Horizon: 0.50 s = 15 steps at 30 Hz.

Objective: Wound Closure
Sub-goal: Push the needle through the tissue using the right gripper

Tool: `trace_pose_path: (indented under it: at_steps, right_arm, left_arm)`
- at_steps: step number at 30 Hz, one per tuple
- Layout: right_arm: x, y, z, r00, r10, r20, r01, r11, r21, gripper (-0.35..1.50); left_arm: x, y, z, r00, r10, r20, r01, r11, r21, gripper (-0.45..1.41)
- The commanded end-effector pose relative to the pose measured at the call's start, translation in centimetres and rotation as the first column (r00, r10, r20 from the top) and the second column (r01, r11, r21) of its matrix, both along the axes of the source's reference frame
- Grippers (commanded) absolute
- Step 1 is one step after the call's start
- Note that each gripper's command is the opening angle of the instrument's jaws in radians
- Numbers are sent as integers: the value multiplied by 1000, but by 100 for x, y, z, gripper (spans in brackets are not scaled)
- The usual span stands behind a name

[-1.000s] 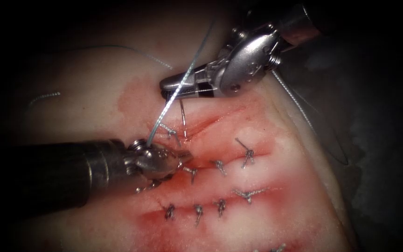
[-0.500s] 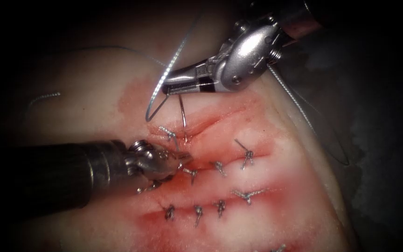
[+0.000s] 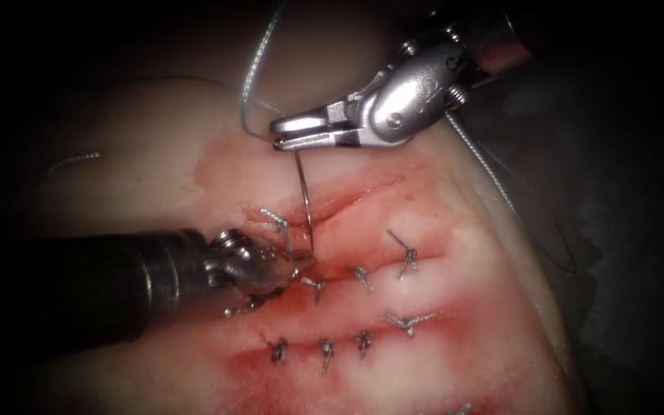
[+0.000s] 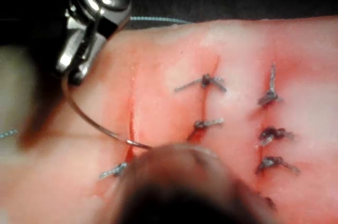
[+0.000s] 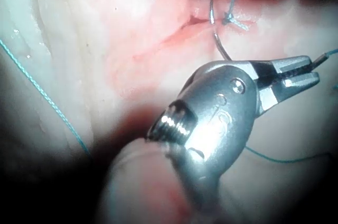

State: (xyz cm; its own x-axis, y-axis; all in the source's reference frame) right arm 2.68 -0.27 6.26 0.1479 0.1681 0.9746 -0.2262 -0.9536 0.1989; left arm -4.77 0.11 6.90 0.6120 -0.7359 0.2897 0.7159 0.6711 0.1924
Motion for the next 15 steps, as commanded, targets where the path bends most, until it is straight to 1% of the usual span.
trace_pose_path:
  at_steps: [1, 2, 4, 5, 8, 10, 11, 12, 15]
  right_arm:
    - [2, 1, 8, 1000, 4, 11, -4, 1000, 28, -35]
    - [1, 2, 8, 1000, 13, 26, -14, 999, 42, -35]
    - [-4, 3, 10, 997, 49, 56, -53, 995, 85, -35]
    - [-5, 4, 11, 996, 56, 68, -63, 992, 107, -35]
    - [-7, 7, 16, 991, 80, 108, -98, 979, 176, -35]
    - [-8, 7, 22, 992, 75, 105, -94, 977, 193, -35]
    - [-8, 7, 26, 992, 72, 100, -90, 977, 192, -35]
    - [-8, 5, 33, 994, 66, 87, -83, 976, 201, -35]
    - [-7, 2, 44, 994, 73, 76, -90, 964, 250, -35]
  left_arm:
    - [-7, 6, 3, 1000, -1, 2, 1, 1000, -2, -8]
    - [-7, 7, 2, 1000, -1, 2, 1, 1000, -1, 19]
    - [-8, 8, -3, 1000, 3, 12, -4, 1000, 14, 32]
    - [-8, 9, -8, 999, -3, 33, 2, 999, 34, 39]
    - [-9, 11, -20, 994, -9, 109, -1, 996, 90, 44]
    - [-10, 14, -29, 988, -5, 155, -14, 993, 116, 47]
    - [-10, 16, -34, 983, -19, 185, -7, 990, 140, 49]
    - [-10, 21, -41, 972, -24, 234, -16, 986, 169, 47]
    - [-10, 27, -52, 955, -9, 297, -54, 977, 206, 41]
